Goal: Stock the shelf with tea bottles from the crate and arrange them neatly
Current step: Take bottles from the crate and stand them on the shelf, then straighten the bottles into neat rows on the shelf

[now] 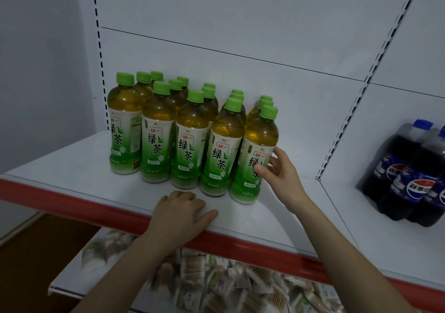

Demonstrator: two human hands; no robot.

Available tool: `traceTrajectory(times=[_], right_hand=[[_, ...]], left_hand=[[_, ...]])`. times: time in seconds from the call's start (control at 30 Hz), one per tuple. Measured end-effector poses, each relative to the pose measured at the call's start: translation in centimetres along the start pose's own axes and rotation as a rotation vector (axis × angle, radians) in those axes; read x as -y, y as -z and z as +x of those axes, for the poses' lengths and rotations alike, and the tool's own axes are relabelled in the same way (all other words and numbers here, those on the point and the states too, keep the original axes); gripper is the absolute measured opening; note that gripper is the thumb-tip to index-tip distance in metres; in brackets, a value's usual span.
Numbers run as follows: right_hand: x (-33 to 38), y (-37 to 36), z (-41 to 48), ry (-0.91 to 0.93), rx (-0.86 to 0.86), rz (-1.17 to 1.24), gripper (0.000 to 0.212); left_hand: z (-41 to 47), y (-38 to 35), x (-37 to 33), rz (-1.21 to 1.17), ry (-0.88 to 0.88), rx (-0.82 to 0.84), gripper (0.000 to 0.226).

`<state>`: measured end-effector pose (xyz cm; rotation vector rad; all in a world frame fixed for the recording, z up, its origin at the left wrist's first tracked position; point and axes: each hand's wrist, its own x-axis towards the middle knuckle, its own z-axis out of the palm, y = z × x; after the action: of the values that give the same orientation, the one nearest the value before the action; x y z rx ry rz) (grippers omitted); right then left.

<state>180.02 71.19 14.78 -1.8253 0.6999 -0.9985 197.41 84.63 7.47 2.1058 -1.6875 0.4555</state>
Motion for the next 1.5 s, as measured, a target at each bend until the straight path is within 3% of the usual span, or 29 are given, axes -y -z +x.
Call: traceTrajectory(times=[0.13,0.23,0.3,0.47,0.63,0.83,1.0,1.17,1.37,1.5], right_hand=[[0.0,0.5,0.1,-0.051,0.014,-0.146,0.053],[0.5,1.2,-0.7,-0.096,-0.041,-0.469,0.059],[1.1,1.5,-1.6,-0.033,-0.085,-0.614,0.05],[2.5,0.7,-2.6,0.155,0.032,-0.521,0.027],[4.9,-3.4,-1.9,0.325,0.212,-0.493,0.027],[7.8,-8.9,0.2,0.413,0.307,-0.438,0.032],[10.6,-12.4,2.6,0.462,0.269,-0.418,0.029],[13.5,-15.2,5.6,0.54,0.164,-0.424,0.025],[16.0,-17.2,10.7,0.509,-0.015,-0.405,0.023],[16.5,-18.3,15.4,0.403,-0.027,-0.496,0.027]], left_hand=[[-0.1,0.1,-0.1,-0.024,-0.003,0.045,0.049],[-0.2,0.5,-0.1,-0.063,-0.008,0.026,0.05],[-0.2,0.9,0.1,-0.087,-0.004,-0.014,0.05],[-0.6,3.0,0.8,-0.066,0.049,-0.07,0.042],[-1.4,5.4,3.6,-0.067,0.173,-0.096,0.044],[-1.1,8.0,8.5,-0.087,0.371,-0.292,0.039],[1.1,8.6,12.1,-0.221,0.42,-0.317,0.065],[3.6,8.1,14.4,-0.427,0.313,-0.271,0.078],[5.6,7.0,16.7,-0.68,0.275,-0.168,0.092],[5.9,6.3,17.3,-0.805,0.205,-0.131,0.096]])
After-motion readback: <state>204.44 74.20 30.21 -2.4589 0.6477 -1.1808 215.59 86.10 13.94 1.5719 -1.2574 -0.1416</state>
